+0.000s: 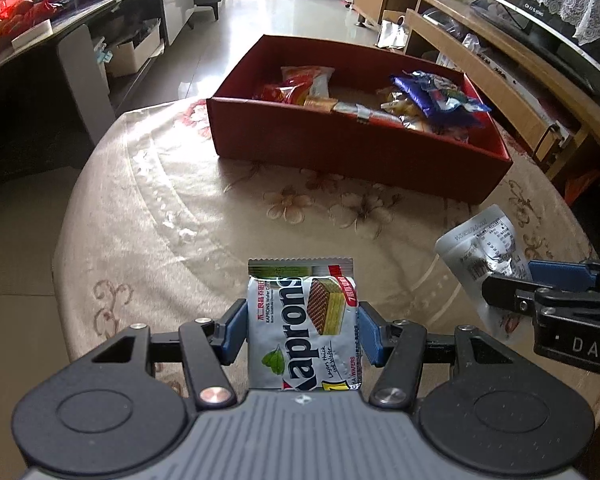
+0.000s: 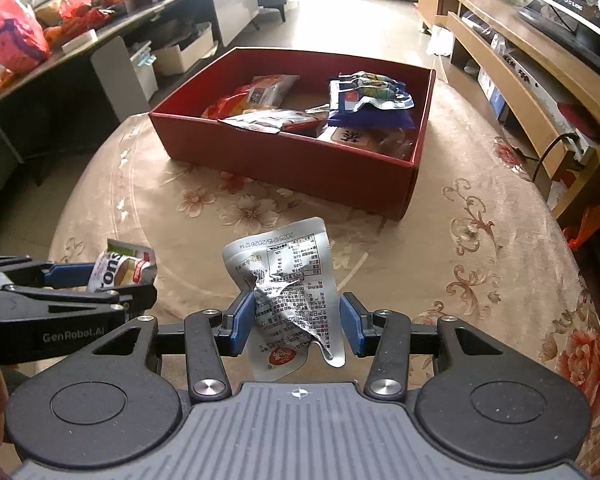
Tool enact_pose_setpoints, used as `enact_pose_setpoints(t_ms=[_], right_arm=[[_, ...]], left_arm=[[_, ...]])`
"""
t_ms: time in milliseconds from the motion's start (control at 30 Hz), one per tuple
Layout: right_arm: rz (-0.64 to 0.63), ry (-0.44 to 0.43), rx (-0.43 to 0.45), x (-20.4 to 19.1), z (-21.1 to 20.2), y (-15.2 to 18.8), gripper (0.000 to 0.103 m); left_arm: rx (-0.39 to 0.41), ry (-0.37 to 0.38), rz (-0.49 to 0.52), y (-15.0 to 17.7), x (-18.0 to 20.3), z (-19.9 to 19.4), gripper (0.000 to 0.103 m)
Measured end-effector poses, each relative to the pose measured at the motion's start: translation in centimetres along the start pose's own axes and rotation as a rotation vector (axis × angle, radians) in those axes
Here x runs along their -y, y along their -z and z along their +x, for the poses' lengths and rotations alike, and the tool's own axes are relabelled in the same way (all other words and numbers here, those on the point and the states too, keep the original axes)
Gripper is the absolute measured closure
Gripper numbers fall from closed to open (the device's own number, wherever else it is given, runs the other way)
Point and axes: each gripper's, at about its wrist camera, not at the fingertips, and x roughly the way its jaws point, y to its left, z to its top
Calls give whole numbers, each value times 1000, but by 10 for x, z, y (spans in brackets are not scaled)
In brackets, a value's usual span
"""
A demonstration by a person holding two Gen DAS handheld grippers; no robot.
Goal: Organize snacks
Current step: 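Lift and carry both packets with both tools over the red box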
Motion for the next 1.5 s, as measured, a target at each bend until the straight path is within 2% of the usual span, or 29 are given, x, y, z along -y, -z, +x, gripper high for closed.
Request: enact_pose_setpoints(t_ms=[567,1500], right_arm=[[38,14,61,12,-6,-19,49],[95,33,186,24,-8,-67,49]], left_arm=[[44,9,4,-30,8,0,46],[126,42,11,-99,22,7,46]])
